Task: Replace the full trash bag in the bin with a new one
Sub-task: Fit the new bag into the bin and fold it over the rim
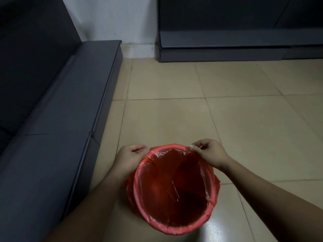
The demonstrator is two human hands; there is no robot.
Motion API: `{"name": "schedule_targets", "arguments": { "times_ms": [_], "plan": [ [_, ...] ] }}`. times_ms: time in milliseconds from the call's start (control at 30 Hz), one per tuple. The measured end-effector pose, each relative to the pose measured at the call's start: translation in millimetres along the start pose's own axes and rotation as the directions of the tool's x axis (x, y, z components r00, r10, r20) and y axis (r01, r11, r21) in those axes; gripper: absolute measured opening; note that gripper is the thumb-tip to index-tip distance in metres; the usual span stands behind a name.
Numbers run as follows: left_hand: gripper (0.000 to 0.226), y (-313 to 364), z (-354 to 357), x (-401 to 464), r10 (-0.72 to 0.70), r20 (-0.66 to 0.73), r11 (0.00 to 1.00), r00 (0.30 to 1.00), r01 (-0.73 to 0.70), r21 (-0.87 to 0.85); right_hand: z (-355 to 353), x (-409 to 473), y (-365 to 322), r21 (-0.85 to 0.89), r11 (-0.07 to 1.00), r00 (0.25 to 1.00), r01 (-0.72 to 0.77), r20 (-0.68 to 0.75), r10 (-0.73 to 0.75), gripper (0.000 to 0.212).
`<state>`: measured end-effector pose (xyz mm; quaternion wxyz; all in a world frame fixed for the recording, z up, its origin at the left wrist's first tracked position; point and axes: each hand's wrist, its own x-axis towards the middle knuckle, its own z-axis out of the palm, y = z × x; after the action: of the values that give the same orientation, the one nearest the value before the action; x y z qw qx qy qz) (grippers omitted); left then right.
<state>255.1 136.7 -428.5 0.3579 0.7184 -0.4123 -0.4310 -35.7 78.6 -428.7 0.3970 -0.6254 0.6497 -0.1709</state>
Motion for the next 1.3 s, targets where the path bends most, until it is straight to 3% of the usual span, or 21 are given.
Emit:
{"name": "schedule_targets", "arguments": {
  "times_ms": [33,100,233,367,467,567,633,700,833,967,1100,1200,1300],
  "plan": [
    [0.028,3,4,3,0.022,0.02,0.997,1.0,-0.023,0.073,2,4,-3,-0.054,0.999,1.0,-0.003,0.003,0.003,0.027],
    [0.023,6,12,8,0.002,0.03,0.996,1.0,-0.005,0.092,6,8,-10,0.0,0.999,0.999,-0.044,0.0,0.044,0.025],
    [0.022,8,20,19,-0.204,0.015,0.97,0.979,0.204,-0.13,10,15,-17,0.202,0.97,0.99,-0.138,0.059,0.129,0.034],
    [0.026,2,23,22,-0.301,0.101,0.915,0.948,0.317,-0.251,9,16,-18,0.26,0.944,0.976,-0.201,0.131,0.171,0.028],
    [0.027,-7,16,15,-0.246,0.072,0.933,0.967,0.256,-0.252,6,4,-16,0.346,0.928,0.989,-0.141,0.082,0.12,0.024],
    [0.034,-7,-5,-13,-0.094,0.016,0.992,0.995,0.095,-0.079,-2,-19,-5,0.125,0.992,0.994,-0.025,-0.106,0.039,0.018],
    [0.019,-8,-14,-35,-0.047,0.002,0.999,0.999,0.047,0.003,-4,-39,4,-0.005,1.0,0.99,-0.022,-0.137,0.021,0.017],
    [0.008,-8,-18,-52,-0.017,-0.001,1.0,1.0,0.017,0.023,-3,-53,10,-0.027,0.999,0.986,-0.02,-0.163,0.015,0.012],
    [0.011,-15,-16,-52,-0.022,-0.06,0.999,0.998,0.02,-0.037,0,-50,15,0.118,0.993,0.979,-0.03,-0.199,0.053,0.013],
    [0.013,-36,-10,-36,-0.189,-0.02,0.964,0.982,0.182,-0.197,2,-40,26,0.404,0.904,0.985,-0.143,-0.028,0.168,0.022],
    [0.018,-55,-3,-33,-0.264,0.06,0.92,0.963,0.27,-0.285,5,-34,35,0.426,0.877,0.975,-0.22,0.059,0.215,0.021],
    [0.011,-51,-3,-38,-0.236,0.025,0.918,0.971,0.232,-0.321,6,-39,34,0.436,0.879,0.977,-0.193,0.005,0.212,0.022],
    [0.017,-42,-9,-42,-0.173,-0.059,0.944,0.983,0.148,-0.296,4,-51,33,0.388,0.917,0.967,-0.092,-0.183,0.175,0.016]
  ]
}}
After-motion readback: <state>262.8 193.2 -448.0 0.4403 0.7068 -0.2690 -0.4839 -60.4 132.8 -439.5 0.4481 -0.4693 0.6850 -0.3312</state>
